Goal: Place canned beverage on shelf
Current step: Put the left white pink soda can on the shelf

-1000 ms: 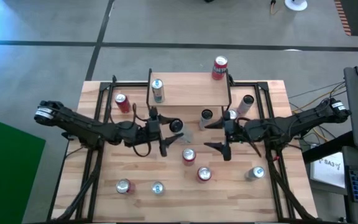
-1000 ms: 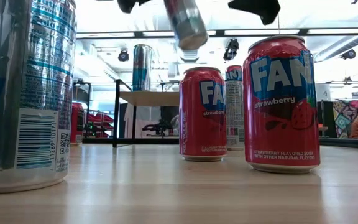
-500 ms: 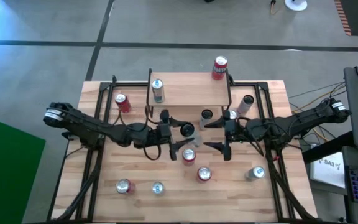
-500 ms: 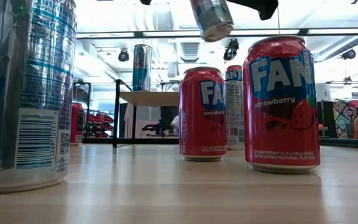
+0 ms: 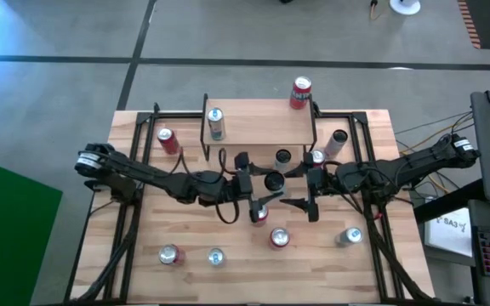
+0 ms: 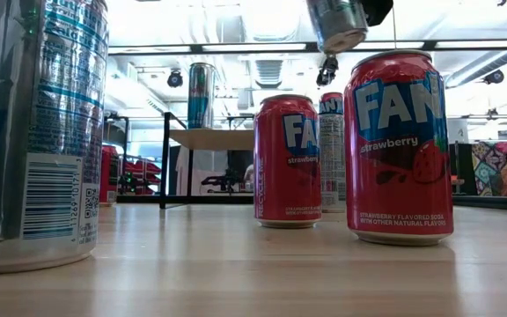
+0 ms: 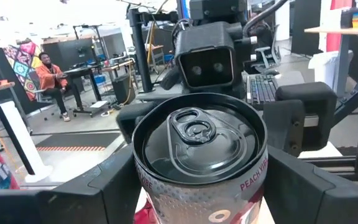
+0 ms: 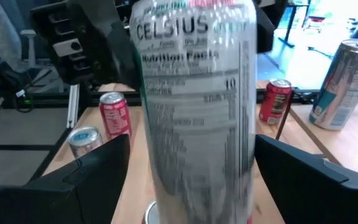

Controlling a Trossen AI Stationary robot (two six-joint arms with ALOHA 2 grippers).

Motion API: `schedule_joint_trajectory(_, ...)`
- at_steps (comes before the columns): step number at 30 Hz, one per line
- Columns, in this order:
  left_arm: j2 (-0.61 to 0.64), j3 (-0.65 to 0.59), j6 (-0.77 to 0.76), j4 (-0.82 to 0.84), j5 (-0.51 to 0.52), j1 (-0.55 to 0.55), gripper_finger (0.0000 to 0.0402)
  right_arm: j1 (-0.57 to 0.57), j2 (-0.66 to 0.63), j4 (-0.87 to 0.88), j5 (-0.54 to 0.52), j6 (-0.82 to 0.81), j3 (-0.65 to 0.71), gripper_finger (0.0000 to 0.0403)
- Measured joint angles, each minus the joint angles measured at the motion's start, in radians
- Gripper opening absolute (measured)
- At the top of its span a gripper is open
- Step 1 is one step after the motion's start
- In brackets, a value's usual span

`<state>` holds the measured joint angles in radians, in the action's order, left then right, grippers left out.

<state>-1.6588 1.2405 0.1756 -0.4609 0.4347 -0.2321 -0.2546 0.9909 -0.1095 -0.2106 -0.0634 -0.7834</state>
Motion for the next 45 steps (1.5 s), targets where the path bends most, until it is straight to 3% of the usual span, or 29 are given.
schedule_joint_trajectory(11,-0.068,0.089,-0.006,0.055,-0.039,0.0,0.0261,0.0,0.0,0.034,0.016,0.057,0.0,0.0322)
schedule_joint_trajectory(19,-0.069,0.077,-0.029,0.04,-0.039,0.001,0.0278,0.0,0.0,0.048,0.036,0.074,0.0,0.0232)
schedule_joint_trajectory(30,-0.068,0.077,-0.012,0.024,-0.035,0.001,0.0335,0.0,0.001,0.049,0.027,0.057,0.001,0.0232)
schedule_joint_trajectory(45,0.076,0.068,0.051,0.171,-0.034,-0.001,0.0338,0.018,0.0,0.13,-0.079,0.007,0.001,0.0232)
